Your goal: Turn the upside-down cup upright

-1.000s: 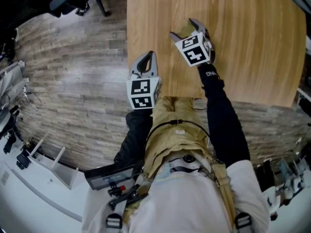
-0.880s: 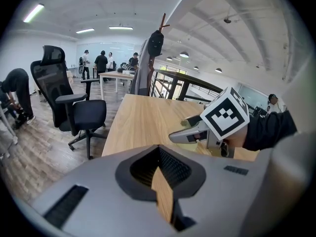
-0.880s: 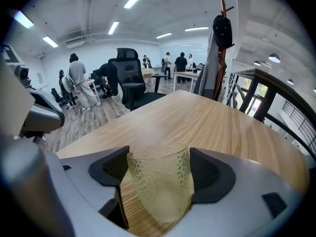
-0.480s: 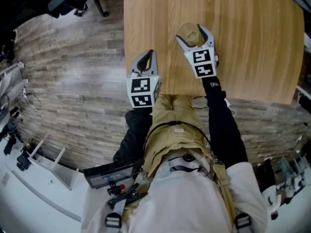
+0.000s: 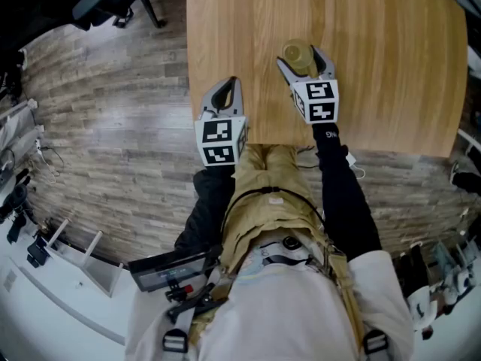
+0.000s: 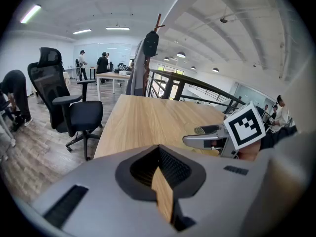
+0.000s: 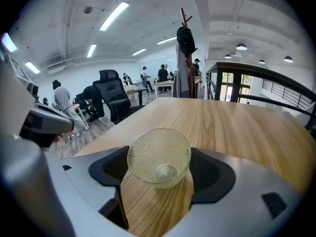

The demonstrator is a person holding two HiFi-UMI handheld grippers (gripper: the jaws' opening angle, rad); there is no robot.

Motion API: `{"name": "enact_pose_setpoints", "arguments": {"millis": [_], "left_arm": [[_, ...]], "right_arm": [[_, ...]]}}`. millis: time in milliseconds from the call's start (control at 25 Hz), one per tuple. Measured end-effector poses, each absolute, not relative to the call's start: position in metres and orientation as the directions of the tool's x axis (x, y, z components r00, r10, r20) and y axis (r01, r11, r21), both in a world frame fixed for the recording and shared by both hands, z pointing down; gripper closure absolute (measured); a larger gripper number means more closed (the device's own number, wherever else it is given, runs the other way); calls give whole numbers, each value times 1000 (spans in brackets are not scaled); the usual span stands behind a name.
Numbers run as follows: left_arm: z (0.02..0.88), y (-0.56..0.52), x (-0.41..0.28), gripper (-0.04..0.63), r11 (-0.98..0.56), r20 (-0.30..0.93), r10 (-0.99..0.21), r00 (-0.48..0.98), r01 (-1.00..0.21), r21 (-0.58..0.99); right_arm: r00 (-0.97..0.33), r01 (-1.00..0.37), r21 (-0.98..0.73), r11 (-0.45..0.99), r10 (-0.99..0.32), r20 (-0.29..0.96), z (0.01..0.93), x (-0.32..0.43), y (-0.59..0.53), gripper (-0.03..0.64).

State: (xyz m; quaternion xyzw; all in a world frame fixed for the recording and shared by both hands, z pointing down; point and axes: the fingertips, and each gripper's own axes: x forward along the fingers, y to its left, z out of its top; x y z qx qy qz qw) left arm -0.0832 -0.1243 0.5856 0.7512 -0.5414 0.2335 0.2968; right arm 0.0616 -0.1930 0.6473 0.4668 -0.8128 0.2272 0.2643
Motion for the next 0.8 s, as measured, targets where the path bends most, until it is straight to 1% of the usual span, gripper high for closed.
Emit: {"name": "enact_pose_setpoints", "arguments": {"millis": [160,440,800], "left_arm": [[584,-126,-81,594,-241,668,-677,308,-951,193],[580,-126,-82,594,-236,659,-688,305,-952,195],[554,-141,-73,594,-258,602,-732,318,-948,188]], "right_arm": [[-425,-890,-170,423,-635,645,651,64,-198,230],[-432,-893,-204,402,-637,638,653,65,-199,230],[-414,-908,-196,370,-723,553,603,83,-202,230]]}}
